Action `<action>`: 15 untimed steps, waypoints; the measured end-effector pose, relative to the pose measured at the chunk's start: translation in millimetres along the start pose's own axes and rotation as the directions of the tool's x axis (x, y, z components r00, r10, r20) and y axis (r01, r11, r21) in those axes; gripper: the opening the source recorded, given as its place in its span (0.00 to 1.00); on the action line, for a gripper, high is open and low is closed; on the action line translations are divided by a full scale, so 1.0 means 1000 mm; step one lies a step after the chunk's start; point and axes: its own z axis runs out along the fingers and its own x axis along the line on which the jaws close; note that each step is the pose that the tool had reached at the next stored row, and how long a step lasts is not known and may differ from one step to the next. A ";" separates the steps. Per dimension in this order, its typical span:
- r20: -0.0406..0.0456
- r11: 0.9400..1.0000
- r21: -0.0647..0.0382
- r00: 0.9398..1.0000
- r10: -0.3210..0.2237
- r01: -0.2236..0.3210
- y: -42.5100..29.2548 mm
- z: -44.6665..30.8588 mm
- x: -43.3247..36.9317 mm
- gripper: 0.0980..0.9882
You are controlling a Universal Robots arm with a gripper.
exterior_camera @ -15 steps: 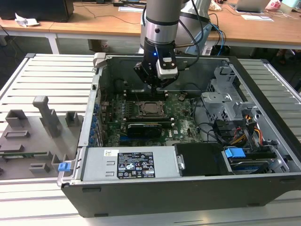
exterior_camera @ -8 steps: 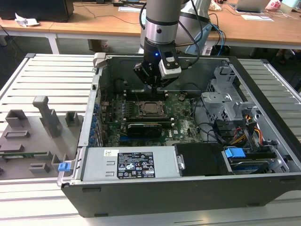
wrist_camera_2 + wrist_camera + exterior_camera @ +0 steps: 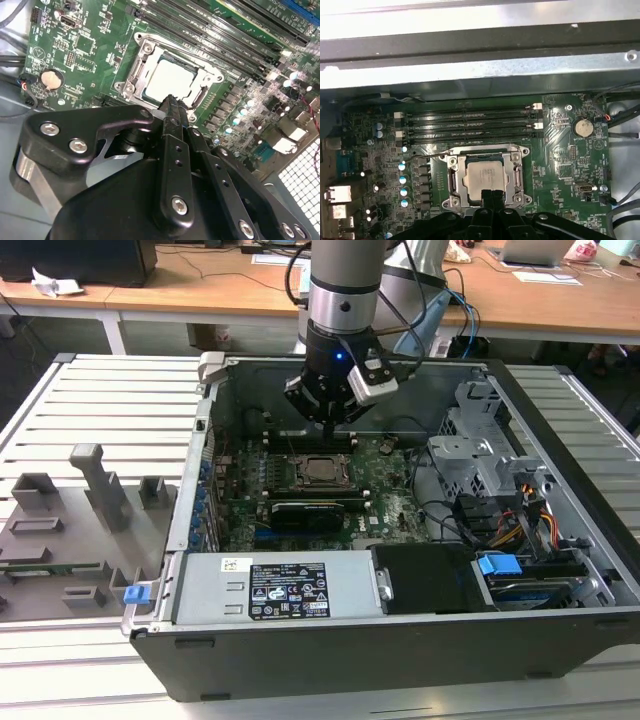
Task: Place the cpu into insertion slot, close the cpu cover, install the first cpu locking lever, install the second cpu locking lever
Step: 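Install the first cpu locking lever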
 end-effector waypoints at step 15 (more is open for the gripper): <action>0.003 0.996 -0.002 0.996 -0.084 0.084 -0.0014 0.0009 0.0207 0.01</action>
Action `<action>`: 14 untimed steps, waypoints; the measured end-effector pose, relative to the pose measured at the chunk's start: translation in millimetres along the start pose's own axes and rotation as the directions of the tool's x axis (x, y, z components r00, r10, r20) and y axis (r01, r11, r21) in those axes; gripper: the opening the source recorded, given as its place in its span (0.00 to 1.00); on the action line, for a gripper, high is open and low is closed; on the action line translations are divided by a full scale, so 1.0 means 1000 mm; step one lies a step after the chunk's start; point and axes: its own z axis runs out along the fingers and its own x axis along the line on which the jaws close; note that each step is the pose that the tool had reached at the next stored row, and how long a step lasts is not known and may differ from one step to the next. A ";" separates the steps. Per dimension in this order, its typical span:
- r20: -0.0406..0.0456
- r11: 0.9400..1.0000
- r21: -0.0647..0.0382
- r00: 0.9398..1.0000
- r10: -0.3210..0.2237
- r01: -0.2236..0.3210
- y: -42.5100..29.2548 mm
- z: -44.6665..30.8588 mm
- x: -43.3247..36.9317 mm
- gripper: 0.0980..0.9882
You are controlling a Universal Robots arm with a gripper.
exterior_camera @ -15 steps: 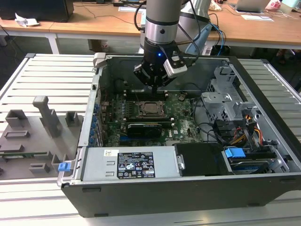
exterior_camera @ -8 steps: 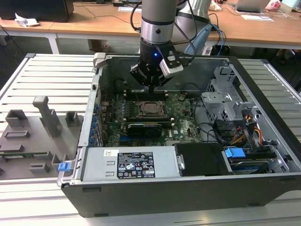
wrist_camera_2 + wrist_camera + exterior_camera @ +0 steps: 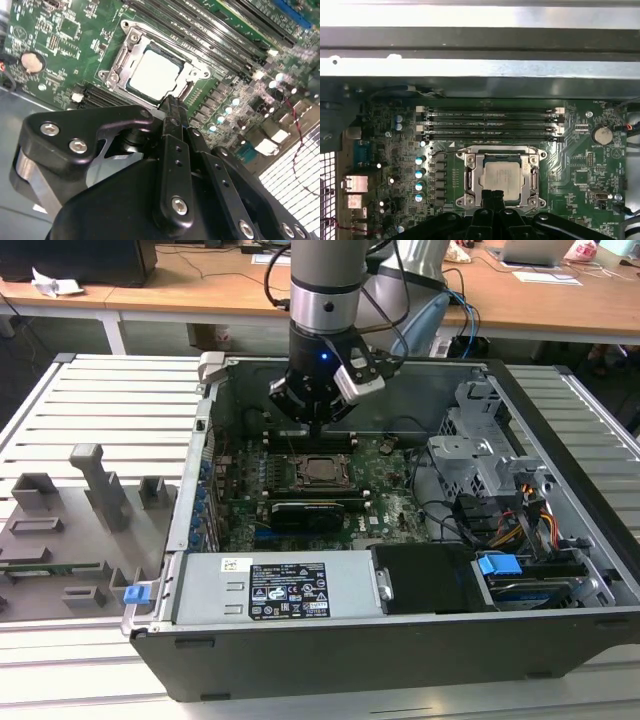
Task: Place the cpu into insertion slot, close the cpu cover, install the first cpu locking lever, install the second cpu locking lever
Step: 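Install the first cpu locking lever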
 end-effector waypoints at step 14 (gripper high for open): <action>0.000 1.000 0.000 1.000 -0.005 0.005 0.0073 0.0012 0.0472 0.01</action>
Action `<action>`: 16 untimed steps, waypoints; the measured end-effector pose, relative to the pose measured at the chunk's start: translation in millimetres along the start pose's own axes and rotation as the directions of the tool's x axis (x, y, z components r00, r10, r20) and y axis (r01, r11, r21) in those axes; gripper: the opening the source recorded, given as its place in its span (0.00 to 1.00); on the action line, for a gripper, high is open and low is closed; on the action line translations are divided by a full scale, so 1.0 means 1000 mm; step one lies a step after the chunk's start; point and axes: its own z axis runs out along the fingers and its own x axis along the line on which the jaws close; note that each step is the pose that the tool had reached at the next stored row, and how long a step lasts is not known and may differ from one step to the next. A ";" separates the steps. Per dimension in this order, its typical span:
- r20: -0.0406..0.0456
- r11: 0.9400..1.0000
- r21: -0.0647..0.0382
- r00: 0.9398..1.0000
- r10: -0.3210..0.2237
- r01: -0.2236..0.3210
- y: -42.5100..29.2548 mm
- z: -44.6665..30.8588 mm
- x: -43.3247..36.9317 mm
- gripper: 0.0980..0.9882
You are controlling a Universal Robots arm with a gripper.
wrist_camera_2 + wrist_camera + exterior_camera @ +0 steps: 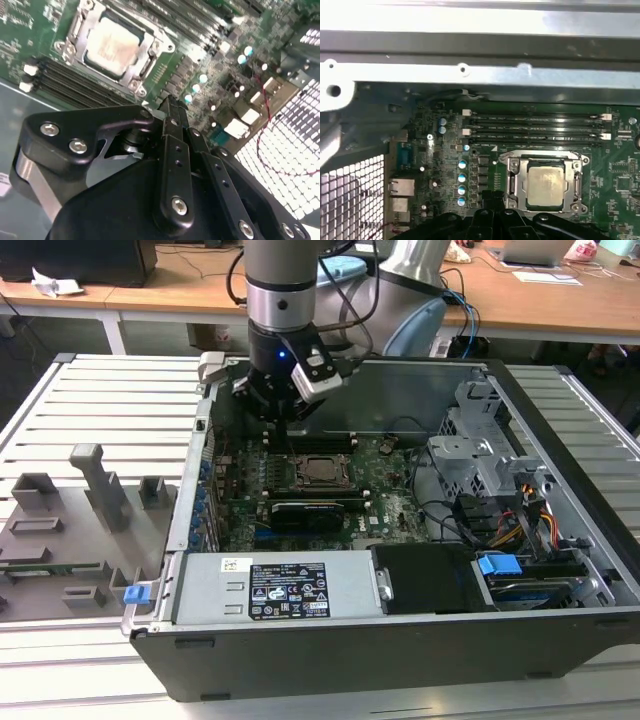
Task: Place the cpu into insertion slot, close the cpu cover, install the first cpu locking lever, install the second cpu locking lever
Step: 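Install the first cpu locking lever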
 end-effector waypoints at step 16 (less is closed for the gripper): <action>0.000 1.000 0.000 1.000 -0.002 0.002 0.0225 0.0023 0.0074 0.01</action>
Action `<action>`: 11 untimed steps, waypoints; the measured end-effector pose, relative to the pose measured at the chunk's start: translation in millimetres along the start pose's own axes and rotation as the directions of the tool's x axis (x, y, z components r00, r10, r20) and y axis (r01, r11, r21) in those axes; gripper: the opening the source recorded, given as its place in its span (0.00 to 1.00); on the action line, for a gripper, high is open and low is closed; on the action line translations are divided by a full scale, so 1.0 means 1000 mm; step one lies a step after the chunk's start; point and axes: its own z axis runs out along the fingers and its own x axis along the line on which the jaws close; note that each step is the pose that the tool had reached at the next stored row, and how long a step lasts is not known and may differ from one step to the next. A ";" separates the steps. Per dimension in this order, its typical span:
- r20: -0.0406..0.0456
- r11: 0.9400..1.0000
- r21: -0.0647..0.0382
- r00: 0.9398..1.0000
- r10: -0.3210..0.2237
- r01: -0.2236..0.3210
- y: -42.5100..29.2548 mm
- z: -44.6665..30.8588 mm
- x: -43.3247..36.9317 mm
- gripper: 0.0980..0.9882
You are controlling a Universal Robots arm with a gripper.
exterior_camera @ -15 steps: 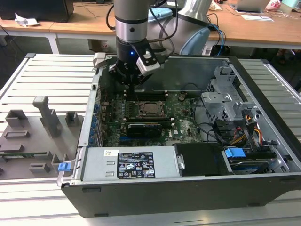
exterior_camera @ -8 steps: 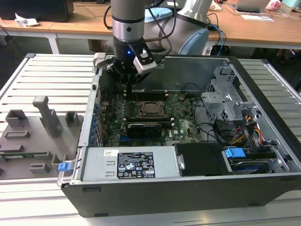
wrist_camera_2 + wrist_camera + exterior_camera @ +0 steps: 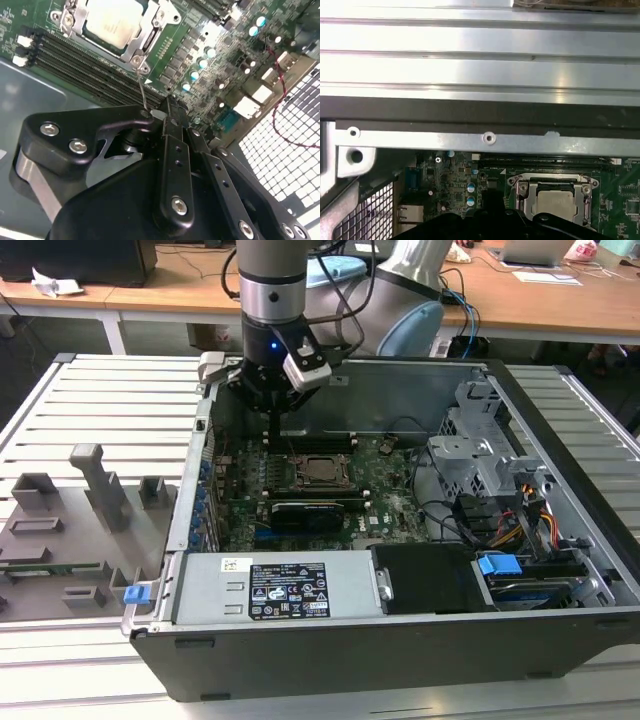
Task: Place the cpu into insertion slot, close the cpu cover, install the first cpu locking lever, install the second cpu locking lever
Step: 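Install the first cpu locking lever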
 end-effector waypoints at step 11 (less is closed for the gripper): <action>-0.005 1.000 -0.027 1.000 -0.002 0.001 0.0003 0.0091 -0.0625 0.01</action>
